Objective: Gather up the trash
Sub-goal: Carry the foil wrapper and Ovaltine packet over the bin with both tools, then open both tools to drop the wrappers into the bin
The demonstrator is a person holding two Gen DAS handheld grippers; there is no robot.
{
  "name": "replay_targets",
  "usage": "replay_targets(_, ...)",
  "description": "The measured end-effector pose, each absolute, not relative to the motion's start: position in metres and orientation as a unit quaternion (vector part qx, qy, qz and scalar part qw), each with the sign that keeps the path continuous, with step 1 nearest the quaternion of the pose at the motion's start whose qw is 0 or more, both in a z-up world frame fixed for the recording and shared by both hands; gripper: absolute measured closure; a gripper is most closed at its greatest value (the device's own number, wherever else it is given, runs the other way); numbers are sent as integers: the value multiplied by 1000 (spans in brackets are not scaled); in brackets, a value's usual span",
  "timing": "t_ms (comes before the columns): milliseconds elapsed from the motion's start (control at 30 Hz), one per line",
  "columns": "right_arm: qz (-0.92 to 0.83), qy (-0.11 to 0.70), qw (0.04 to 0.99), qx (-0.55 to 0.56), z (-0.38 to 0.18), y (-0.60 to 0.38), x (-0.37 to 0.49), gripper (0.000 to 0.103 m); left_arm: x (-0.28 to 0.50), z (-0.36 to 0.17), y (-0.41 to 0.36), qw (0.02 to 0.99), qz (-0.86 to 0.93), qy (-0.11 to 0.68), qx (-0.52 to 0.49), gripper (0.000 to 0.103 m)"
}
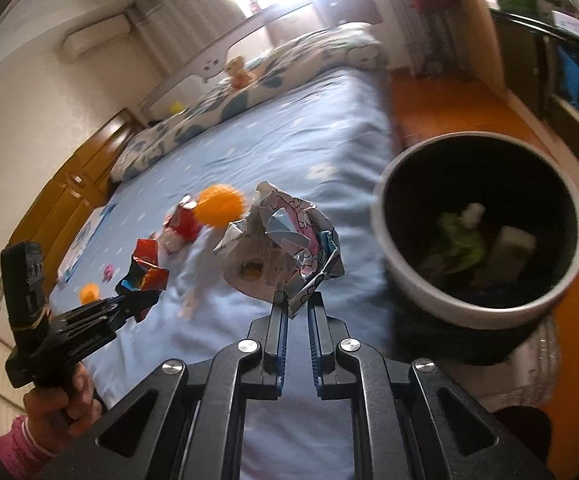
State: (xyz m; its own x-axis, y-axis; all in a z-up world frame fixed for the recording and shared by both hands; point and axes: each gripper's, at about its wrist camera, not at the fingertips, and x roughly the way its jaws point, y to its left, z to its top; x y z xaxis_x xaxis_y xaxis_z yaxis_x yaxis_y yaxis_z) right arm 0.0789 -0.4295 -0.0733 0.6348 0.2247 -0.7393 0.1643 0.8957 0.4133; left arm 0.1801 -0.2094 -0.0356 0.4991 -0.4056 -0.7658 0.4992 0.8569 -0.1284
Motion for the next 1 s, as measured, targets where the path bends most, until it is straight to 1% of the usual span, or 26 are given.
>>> replay_targets(367,-43,413,876,244,-68,-486,51,93,197,-42,-271,847,-309,423,89,87)
replay_targets(1000,-80,416,872,246,-69,-525,56,93,214,-45,-353,832,-343,419,121,87)
